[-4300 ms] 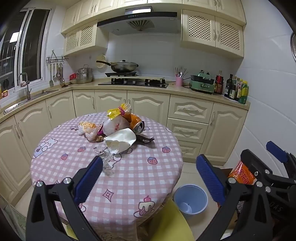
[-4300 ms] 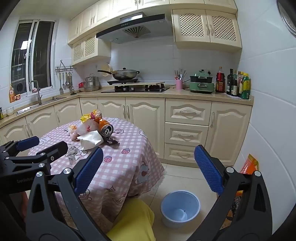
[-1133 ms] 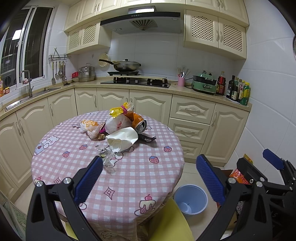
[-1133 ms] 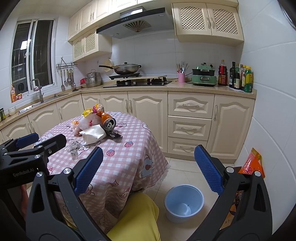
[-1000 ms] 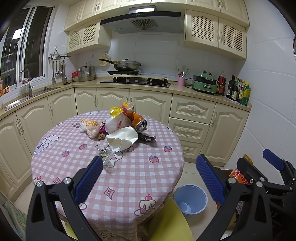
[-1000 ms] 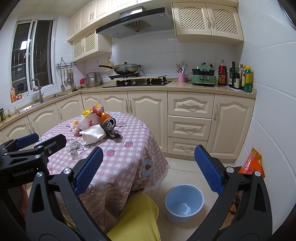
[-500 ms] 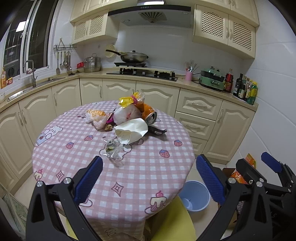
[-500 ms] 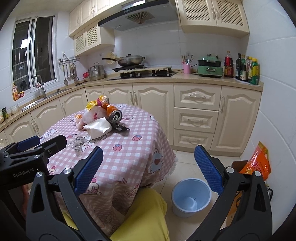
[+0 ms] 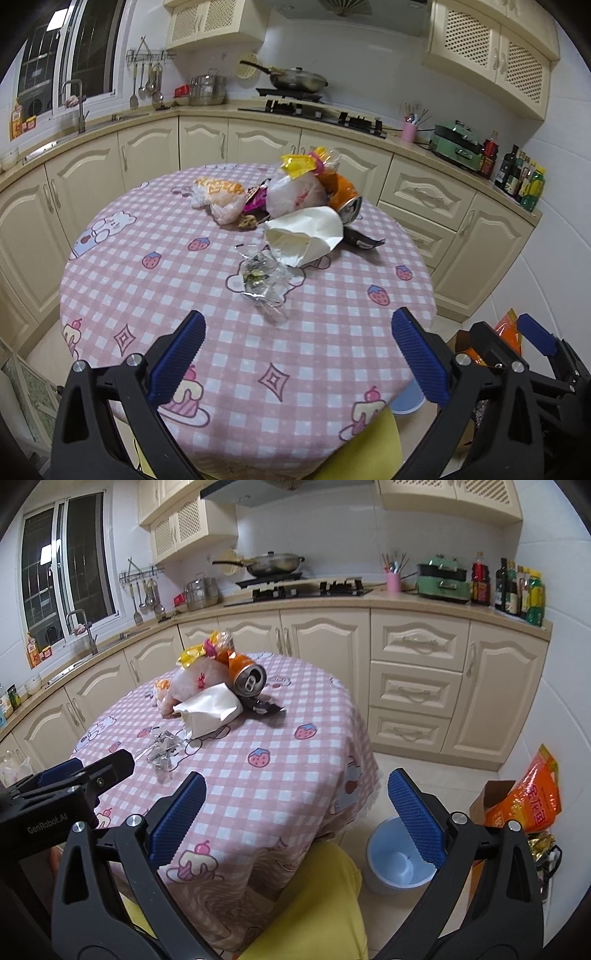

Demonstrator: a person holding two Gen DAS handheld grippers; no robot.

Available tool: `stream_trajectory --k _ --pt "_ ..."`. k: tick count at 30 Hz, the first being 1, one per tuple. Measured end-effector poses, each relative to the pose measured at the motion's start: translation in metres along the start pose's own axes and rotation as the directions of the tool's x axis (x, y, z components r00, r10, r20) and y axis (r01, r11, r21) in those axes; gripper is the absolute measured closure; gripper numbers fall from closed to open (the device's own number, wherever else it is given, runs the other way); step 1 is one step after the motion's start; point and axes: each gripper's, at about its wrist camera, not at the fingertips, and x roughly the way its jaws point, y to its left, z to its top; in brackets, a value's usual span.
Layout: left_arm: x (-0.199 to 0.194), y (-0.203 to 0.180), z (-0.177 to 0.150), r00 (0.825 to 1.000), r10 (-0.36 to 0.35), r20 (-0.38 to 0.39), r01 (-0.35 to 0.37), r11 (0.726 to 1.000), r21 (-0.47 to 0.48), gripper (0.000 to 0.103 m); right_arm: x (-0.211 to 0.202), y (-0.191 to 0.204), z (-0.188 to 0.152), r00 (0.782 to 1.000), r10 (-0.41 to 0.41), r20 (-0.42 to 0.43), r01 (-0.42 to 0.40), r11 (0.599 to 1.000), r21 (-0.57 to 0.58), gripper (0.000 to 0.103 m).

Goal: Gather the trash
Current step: 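Grasp the clear plastic wrapper with the left tool while the right tool grasps the white paper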

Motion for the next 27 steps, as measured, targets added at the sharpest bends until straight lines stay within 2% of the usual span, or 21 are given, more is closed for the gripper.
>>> stream_trajectory --k 8,14,18,21,22,23,24,26,27 --pt "0.052 0.023 0.017 0.995 0.006 -0.096 -0.011 0.999 -0.052 0.004 0.049 0.014 0.009 0.998 -0.007 -0.07 0.005 1.0 -0.029 0.006" --pt "0.094 0.036 0.027 0.984 0.007 -0.18 -0.021 0.997 -0.077 0.004 0.082 0.014 0.017 0.993 0.003 -0.115 -0.004 1.0 -0.006 0.006" --pt "0.112 0.041 0.031 0.979 0.01 -0.204 -0.028 0.996 -0.084 0.006 0.097 0.014 0.021 0.99 0.017 -0.138 -0.016 1.0 0.012 0.006" --pt "0.126 0.043 0.033 0.974 0.027 -0.227 -0.042 0.997 -0.062 0.035 0.108 0.016 0.024 0.988 0.023 -0.155 -0.02 1.0 0.017 0.006" --pt "0.126 0.043 0.034 0.976 0.047 -0.212 -0.057 0.997 -0.045 0.048 0.11 0.018 0.024 0.987 0.025 -0.159 -0.022 1.0 0.019 0.006" --pt "0.127 0.043 0.035 0.976 0.057 -0.209 -0.065 0.997 -0.032 0.056 0.113 0.019 0.025 0.986 0.029 -0.163 -0.026 0.999 0.021 0.006" --pt "0.128 0.046 0.036 0.975 0.063 -0.212 -0.07 0.997 -0.027 0.061 0.115 0.021 0.027 0.986 0.037 -0.165 -0.033 0.999 0.023 0.006" --pt "0.128 0.052 0.038 0.976 0.038 -0.215 -0.049 0.998 -0.046 0.063 0.12 0.028 0.032 0.984 0.067 -0.166 -0.065 0.998 0.018 0.006" --pt "0.128 0.056 0.04 0.976 0.031 -0.215 -0.043 0.998 -0.052 0.069 0.122 0.031 0.034 0.983 0.081 -0.166 -0.08 0.997 0.012 0.006"
